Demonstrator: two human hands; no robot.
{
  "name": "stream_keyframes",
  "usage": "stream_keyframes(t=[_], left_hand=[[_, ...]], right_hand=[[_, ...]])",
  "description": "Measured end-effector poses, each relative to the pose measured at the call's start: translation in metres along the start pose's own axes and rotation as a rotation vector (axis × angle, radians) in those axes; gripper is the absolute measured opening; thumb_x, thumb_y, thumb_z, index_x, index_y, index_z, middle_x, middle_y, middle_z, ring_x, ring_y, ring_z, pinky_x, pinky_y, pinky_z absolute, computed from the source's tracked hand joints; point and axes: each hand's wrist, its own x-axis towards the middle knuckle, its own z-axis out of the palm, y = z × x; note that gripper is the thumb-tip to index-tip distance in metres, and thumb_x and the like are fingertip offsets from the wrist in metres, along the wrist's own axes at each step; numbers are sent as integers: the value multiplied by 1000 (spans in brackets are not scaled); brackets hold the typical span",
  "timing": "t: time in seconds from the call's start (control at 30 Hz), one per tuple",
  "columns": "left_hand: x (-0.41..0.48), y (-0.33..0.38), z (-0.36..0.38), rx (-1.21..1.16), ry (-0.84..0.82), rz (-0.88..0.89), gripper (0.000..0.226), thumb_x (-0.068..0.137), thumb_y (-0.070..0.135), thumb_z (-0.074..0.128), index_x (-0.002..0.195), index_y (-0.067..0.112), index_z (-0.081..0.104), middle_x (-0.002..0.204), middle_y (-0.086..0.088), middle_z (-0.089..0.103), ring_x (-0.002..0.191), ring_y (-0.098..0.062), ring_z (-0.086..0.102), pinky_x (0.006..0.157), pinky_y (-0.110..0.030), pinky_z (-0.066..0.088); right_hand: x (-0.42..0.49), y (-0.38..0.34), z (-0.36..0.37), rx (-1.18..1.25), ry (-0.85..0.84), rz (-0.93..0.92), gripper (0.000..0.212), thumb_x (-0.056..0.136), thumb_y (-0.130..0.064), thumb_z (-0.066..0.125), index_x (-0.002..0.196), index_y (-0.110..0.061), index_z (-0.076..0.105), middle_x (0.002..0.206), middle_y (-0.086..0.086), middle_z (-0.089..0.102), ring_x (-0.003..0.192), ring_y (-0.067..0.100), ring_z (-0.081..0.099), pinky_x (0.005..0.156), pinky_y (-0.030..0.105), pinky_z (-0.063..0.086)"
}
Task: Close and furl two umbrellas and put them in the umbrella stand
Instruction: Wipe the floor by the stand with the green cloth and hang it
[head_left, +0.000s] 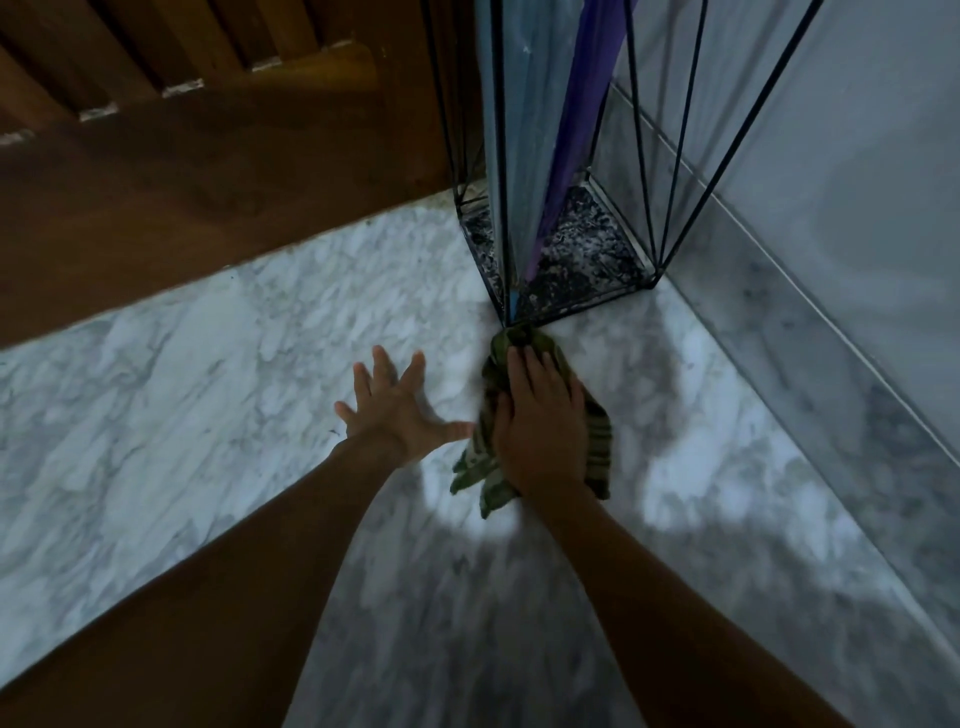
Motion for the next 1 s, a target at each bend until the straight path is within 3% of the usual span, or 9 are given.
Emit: stream_keyframes(t=[0.13,0.27,0.43,0.53,0.63,0.7,0.77,0.87,1.0], left_hand=[[0,1,-1,-30,11,6,124,60,81,65,154,37,-1,160,-7,-27,146,-35,-23,112,-68,0],[-1,1,-3,-46,1,7,124,60,79,67,155,36,-1,159,-7,-27,146,-36,-23,112,-68,-2],[-1,2,-4,-19,-2,5,123,61,78,67,155,35,0,160,-8,-24,147,-36,-20,114,-69,3],[2,-1,-10,6,-19,3,118,61,74,71,154,37,7,162,-7,-15,149,-36,-12,113,-67,14],[11,-12,-25,-30,-47,45,99,71,61,74,152,35,23,161,-7,7,148,-32,7,112,-52,29],[17,-23,-39,-158,-46,64,91,74,50,76,150,30,31,157,-7,23,144,-29,24,111,-42,36],[23,-34,-50,-258,10,55,94,71,48,81,149,26,33,154,-9,30,142,-29,31,111,-41,37],[28,-57,-60,-51,60,-21,118,58,63,82,153,31,19,161,-11,7,149,-33,8,115,-55,25],[43,-89,-60,-16,-72,-75,149,37,80,77,153,36,-4,160,-6,-26,149,-33,-16,112,-69,17]], right_hand=[[4,37,-17,-34,-47,-38,57,98,-34,39,150,-13,42,152,13,47,142,31,41,118,45,26],[-9,79,-36,-55,99,218,52,100,-28,47,148,-9,45,147,20,50,138,37,45,116,50,31],[-9,47,-30,18,137,362,58,92,-27,45,146,-4,47,146,22,51,137,41,43,115,51,31],[-10,8,-17,76,-16,105,62,89,-30,42,146,-6,46,146,21,51,137,39,45,116,51,32],[-4,-11,-10,166,-230,-150,63,90,-31,44,150,-11,42,152,15,46,143,33,39,120,49,28],[-6,-7,-7,173,-183,-132,59,91,-32,51,146,-13,47,148,13,51,138,32,46,118,48,33],[-21,2,-6,117,4,-59,52,89,-30,60,138,-11,58,137,14,62,125,34,58,108,46,42],[-43,3,0,95,131,-6,50,91,-33,56,133,-8,62,131,16,65,119,35,63,102,49,48],[-33,-15,12,128,80,-99,54,93,-36,47,137,-7,59,134,17,63,124,36,59,106,52,47]])
